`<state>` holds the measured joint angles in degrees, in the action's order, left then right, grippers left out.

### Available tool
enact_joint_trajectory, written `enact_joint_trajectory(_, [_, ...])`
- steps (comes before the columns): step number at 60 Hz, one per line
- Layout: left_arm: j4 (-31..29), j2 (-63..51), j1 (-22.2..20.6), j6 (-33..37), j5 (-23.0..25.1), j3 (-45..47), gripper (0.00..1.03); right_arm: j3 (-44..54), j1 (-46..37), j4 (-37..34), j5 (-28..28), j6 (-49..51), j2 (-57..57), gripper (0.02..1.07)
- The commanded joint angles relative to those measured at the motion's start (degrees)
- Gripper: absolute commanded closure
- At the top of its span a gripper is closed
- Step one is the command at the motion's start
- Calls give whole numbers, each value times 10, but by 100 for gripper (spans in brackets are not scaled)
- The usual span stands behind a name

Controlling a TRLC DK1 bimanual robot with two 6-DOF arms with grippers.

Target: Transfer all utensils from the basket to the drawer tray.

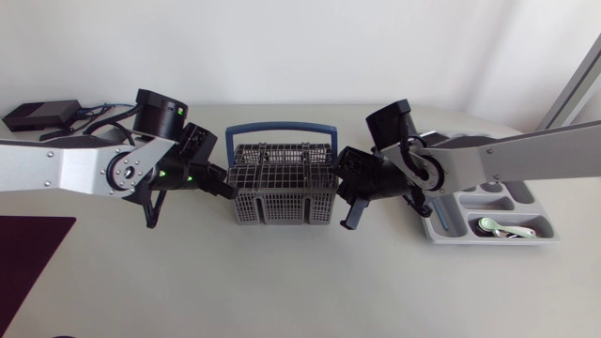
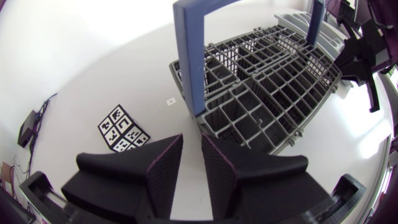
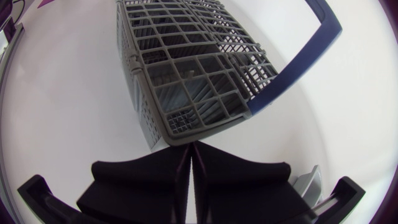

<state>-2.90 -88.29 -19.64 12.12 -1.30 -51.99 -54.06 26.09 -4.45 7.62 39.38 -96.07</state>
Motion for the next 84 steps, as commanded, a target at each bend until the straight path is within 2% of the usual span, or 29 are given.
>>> enact_joint_trajectory(1, [-3, 8, -11, 13, 23, 17, 76, -13, 5, 16, 6, -14, -9, 102])
enact_joint_trajectory(9, [-4, 25, 1, 14, 23, 24, 76, 5, 4, 16, -9, -18, 2, 101])
enact_joint_trajectory(14, [-7, 53, 19, 14, 23, 35, 76, 26, -2, 18, -14, -18, 24, 83])
enact_joint_trajectory(20, [-10, 98, 43, 15, 34, 59, 74, 53, -14, 27, -28, -20, 55, 81])
enact_joint_trajectory(26, [-26, 146, 62, 16, 36, 77, 64, 82, -30, 33, -37, -22, 96, 60])
enact_joint_trajectory(29, [-33, 172, 67, 18, 38, 85, 56, 95, -36, 33, -41, -22, 119, 54])
enact_joint_trajectory(32, [-41, 194, 74, 19, 38, 90, 43, 108, -43, 33, -44, -23, 142, 43])
enact_joint_trajectory(36, [-55, 228, 81, 19, 36, 97, 19, 126, -51, 33, -53, -24, 179, 25])
enact_joint_trajectory(38, [-57, 248, 87, 19, 35, 105, 6, 138, -56, 33, -59, -24, 203, 11])
enact_joint_trajectory(39, [-59, 256, 87, 19, 35, 108, 4, 142, -58, 33, -59, -23, 211, 6])
enact_joint_trajectory(48, [-61, 338, 92, 9, 33, 146, 4, 187, -86, 34, -68, -23, 299, 6])
enact_joint_trajectory(62, [-76, 448, 94, 10, 3, 189, 4, 242, -161, 28, -64, -32, 432, 6])
enact_joint_trajectory(77, [-77, 491, 142, 15, 2, 222, 4, 289, -246, 23, -31, -73, 567, 6])
enact_joint_trajectory(84, [-78, 519, 148, 19, 2, 247, 4, 309, -272, 27, -27, -95, 616, 6])
